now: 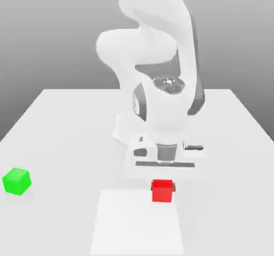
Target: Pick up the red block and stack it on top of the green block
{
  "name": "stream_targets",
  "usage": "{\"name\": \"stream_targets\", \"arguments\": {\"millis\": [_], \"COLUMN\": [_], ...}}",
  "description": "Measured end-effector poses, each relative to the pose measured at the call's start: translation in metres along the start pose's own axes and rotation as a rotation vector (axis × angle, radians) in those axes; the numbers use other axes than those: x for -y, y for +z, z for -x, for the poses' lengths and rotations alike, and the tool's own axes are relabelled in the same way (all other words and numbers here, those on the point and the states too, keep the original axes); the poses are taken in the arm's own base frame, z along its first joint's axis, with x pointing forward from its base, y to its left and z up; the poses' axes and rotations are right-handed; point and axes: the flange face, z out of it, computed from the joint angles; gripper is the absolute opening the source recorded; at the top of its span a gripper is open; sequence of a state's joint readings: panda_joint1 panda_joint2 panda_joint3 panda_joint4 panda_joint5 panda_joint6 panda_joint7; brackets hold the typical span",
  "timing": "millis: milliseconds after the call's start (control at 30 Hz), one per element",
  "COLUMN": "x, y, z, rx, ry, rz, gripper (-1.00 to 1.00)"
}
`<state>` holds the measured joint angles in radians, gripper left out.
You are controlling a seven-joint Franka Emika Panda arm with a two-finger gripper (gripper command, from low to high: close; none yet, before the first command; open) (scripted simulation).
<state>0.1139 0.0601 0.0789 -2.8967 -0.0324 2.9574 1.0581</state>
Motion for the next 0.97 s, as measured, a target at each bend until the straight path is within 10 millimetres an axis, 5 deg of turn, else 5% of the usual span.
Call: {"name": "stream_targets", "arguments": {"millis": [133, 267, 467, 667, 833, 867, 967], "x": [-0.004, -0.043, -0.168, -0.321, -0.314, -0.315, -0.315], "y": [-0.031, -0.043, -0.056, -0.066, -0.015, -0.009, -0.009], "z": [-0.007, -0.089, -0.206, -0.260, -0.264, -0.263, -0.263], "rx": [0.001, 0.010, 0.012, 0.002, 0.000, 0.000, 0.000], "ry": [0.031, 0.355, 0.923, 1.420, 1.414, 1.414, 1.414], "rz": [0.000, -0.005, -0.007, -0.002, -0.001, 0.000, 0.000], "gripper": [-1.00, -1.00, -1.00, -1.00, -1.00, 1.00, 1.00]}}
